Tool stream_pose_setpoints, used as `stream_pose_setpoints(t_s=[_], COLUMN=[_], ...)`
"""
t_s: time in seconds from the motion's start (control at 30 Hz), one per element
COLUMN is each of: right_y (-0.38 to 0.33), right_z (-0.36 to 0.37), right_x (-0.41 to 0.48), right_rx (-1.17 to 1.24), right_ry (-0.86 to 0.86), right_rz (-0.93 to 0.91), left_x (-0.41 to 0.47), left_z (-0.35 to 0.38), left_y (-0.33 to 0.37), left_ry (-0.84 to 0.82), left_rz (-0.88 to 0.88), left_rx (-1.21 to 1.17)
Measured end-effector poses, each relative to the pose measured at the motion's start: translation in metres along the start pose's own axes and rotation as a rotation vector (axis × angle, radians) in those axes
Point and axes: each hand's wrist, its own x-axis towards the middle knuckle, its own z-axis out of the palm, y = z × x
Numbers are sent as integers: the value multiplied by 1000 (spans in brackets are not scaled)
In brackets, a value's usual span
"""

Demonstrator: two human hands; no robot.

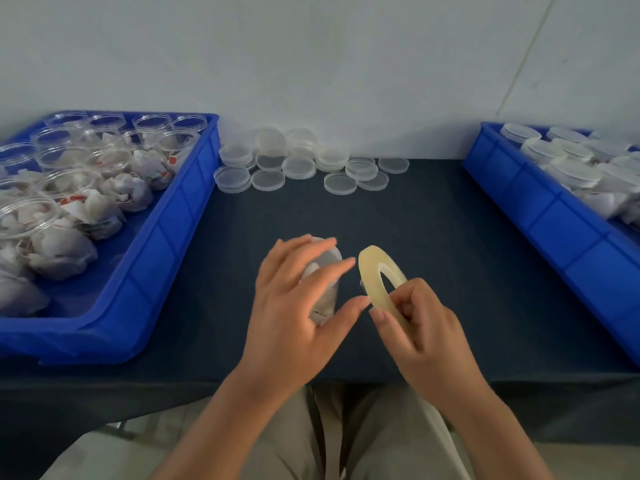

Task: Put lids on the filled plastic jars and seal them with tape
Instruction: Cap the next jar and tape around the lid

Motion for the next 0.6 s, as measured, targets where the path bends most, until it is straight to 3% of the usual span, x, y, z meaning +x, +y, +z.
stream_pose_setpoints(t_s=[0.23, 0.47, 0.6], right_y=[-13, -4, -1], right_z=[5, 8, 2], right_x=[-8, -5, -4], right_rx=[-1, -96, -137], right_ry=[108, 77, -37], right_rz=[-58, 13, -41], left_x=[-2, -17, -23], left_z=[-2, -4, -4], left_y=[27, 30, 24], left_ry=[64, 45, 76], left_rz=[-153, -6, -91], left_rx=[-203, -63, -61])
